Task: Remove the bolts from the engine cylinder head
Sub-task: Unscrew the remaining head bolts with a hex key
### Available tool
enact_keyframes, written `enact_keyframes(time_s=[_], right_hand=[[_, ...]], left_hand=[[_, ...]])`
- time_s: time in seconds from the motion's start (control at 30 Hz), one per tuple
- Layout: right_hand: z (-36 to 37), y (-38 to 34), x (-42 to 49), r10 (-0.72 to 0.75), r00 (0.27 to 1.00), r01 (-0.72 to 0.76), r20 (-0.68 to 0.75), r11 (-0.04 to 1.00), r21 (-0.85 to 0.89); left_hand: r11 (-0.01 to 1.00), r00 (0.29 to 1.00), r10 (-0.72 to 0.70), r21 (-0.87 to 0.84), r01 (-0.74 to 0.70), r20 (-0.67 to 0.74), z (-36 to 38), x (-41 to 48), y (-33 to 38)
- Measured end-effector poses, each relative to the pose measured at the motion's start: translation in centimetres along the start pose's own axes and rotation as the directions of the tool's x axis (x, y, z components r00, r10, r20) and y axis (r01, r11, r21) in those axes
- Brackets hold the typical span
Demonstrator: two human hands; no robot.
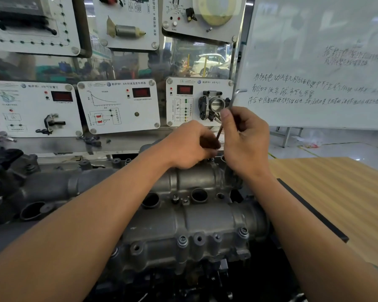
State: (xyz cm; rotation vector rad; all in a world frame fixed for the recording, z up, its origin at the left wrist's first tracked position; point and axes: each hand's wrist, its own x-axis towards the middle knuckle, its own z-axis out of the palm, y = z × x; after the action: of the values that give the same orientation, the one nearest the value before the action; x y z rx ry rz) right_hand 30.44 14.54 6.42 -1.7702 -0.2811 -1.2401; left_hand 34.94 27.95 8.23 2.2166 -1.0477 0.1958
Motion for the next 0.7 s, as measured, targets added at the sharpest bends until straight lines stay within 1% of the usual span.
enact_keyframes(time_s=[0.1, 0.2, 0.27, 0.33, 0.4, 0.43, 0.5, 0.53, 0.57, 0.63, 0.7], right_hand=[[0.0, -0.5, 0.4, 0.020, 0.999, -0.019, -0.036, 0.999, 0.026], [0.3, -1.7, 1.0, 0.017, 1.000, -0.016, -0.008, 1.000, 0.021], [0.6, -3.0, 1.7, 0.014, 1.000, -0.014, 0.012, 0.999, 0.040], [1.0, -4.3, 2.6, -0.005, 1.000, 0.004, 0.030, 0.999, 0.044], [1.7, -5.2, 3.3, -0.021, 0.999, 0.019, 0.030, 0.998, 0.066], [2.1, -5.5, 3.5, -0.029, 0.999, 0.026, 0.026, 0.996, 0.087], [3.1, -6.0, 3.6, -0.047, 0.999, 0.044, 0.025, 0.992, 0.115], [3.7, -6.1, 3.4, -0.058, 0.998, 0.054, 0.035, 0.992, 0.117], [4.3, -6.1, 3.0, -0.071, 0.996, 0.065, 0.055, 0.992, 0.109], [5.3, -5.7, 2.0, -0.112, 0.986, 0.105, 0.120, 0.992, 0.067], [5.8, -4.8, 1.2, -0.147, 0.963, 0.147, 0.227, 0.989, 0.017]], left_hand=[[0.999, 1.000, -0.020, 0.038, 0.020, -0.003, 0.1, -0.1, -0.1], [0.999, 0.999, -0.036, -0.002, 0.036, -0.033, 0.0, -0.3, 0.2], [0.999, 0.995, -0.032, -0.034, 0.029, -0.094, -0.7, -0.7, 0.6], [0.999, 0.981, -0.009, -0.032, 0.003, -0.196, -2.0, -1.2, 1.1], [0.999, 0.972, -0.008, -0.052, -0.004, -0.235, -3.8, -1.6, 1.5], [1.000, 0.977, -0.009, -0.027, 0.003, -0.214, -4.8, -1.8, 1.7], [0.997, 0.995, -0.008, 0.079, 0.016, -0.098, -6.5, -2.3, 1.8], [0.994, 0.999, -0.005, 0.105, 0.010, -0.048, -7.3, -2.6, 1.6], [0.996, 1.000, 0.006, 0.086, -0.004, -0.021, -7.9, -2.9, 1.3], [1.000, 0.999, 0.011, -0.023, -0.012, -0.034, -8.6, -3.6, 0.2], [0.993, 0.998, -0.020, -0.114, 0.014, -0.054, -8.5, -4.4, -1.1]])
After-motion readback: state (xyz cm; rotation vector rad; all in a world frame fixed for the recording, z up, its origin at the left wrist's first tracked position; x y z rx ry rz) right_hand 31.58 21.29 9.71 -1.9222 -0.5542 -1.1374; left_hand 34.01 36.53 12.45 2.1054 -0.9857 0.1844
